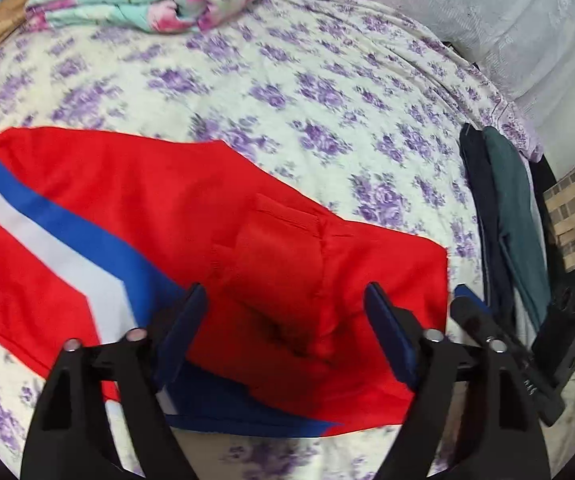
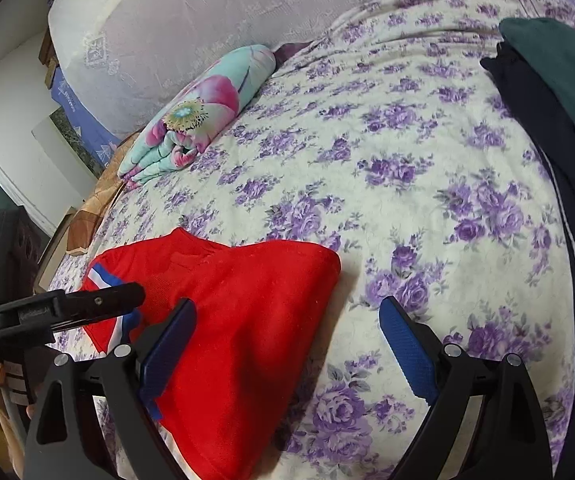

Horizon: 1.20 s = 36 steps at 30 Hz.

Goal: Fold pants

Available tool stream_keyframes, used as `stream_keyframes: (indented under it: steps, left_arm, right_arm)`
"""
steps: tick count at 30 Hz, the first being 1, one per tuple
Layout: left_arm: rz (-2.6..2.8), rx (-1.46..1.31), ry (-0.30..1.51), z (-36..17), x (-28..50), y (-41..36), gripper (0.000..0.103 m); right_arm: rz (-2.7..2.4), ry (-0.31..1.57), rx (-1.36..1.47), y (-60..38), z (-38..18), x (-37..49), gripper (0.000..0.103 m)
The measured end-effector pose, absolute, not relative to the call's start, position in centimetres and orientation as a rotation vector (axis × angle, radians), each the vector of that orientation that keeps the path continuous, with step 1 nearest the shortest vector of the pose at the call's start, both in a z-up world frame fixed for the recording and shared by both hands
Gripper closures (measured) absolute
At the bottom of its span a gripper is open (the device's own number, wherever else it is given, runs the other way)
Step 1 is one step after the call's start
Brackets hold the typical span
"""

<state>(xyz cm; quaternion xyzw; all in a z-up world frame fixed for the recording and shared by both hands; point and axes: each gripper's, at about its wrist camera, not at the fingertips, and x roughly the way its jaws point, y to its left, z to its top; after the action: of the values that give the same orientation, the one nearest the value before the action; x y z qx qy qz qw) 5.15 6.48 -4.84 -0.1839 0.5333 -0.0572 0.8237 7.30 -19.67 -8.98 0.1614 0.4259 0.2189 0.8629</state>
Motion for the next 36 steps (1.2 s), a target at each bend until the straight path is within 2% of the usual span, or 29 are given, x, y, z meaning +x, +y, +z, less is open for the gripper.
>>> stream_keyframes:
  steps: [5, 8, 9, 12, 13, 14, 15, 17, 24, 26, 29, 31, 32, 33, 36]
  left_arm:
    - [-0.065, -0.422, 1.122, -4.7, 5.4, 6.7, 0.053]
    - [-0.068, -0.417, 1.119, -4.7, 5.4, 6.6, 0.054]
    - [-0.069, -0.415, 1.122, -4.8, 5.5, 6.6, 0.059]
    - [-0.095, -0.427, 1.15, -5.4, 5.6, 6.5, 0.063]
    - [-0.093, -0.431, 1.151, -5.6, 5.6, 6.5, 0.067]
    - [-0.075, -0.433, 1.138, -5.6, 5.5, 6.7, 0.083]
    - [-0.069, -0.44, 1.128, -5.6, 5.3, 7.0, 0.093]
    - [-0.073, -0.48, 1.101, -5.2, 4.8, 7.5, 0.096]
    - [-0.055, -0.412, 1.024, -2.2, 0.8, 7.3, 0.096]
    - [-0.016, -0.376, 1.063, -3.5, 0.8, 7.3, 0.095]
    - [0.041, -0.39, 1.18, -7.7, 2.2, 8.2, 0.087]
    - [0.044, -0.426, 1.167, -8.2, 2.3, 8.9, 0.087]
    - [0.054, -0.425, 1.166, -7.8, 2.2, 9.0, 0.084]
    - [0.067, -0.419, 1.164, -7.4, 2.1, 9.1, 0.073]
    - [0.077, -0.388, 1.112, -5.5, 1.5, 9.3, 0.056]
  right_arm:
    - [0.46, 0.888, 0.356, -20.1, -8.9, 7.3, 0.01]
    - [0.465, 0.891, 0.352, -19.9, -8.8, 7.2, 0.01]
    - [0.469, 0.893, 0.35, -19.8, -8.9, 7.2, 0.01]
    - [0.47, 0.901, 0.335, -19.6, -8.9, 7.2, 0.01]
    - [0.468, 0.904, 0.331, -19.5, -9.0, 7.2, 0.01]
    - [0.466, 0.906, 0.33, -19.5, -9.0, 7.2, 0.01]
    - [0.464, 0.908, 0.329, -19.5, -9.0, 7.2, 0.01]
    - [0.46, 0.91, 0.327, -19.6, -9.0, 7.2, 0.01]
    - [0.478, 0.926, 0.334, -19.4, -9.2, 7.2, 0.01]
    - [0.491, 0.942, 0.318, -18.8, -9.4, 7.2, 0.01]
    - [0.465, 0.987, 0.241, -17.6, -10.4, 7.3, 0.01]
    - [0.465, 0.979, 0.234, -17.6, -10.4, 7.3, 0.01]
    - [0.469, 0.967, 0.246, -17.8, -10.2, 7.2, 0.01]
    - [0.473, 0.957, 0.256, -18.0, -10.0, 7.2, 0.01]
    - [0.483, 0.912, 0.299, -18.6, -9.2, 6.9, 0.01]
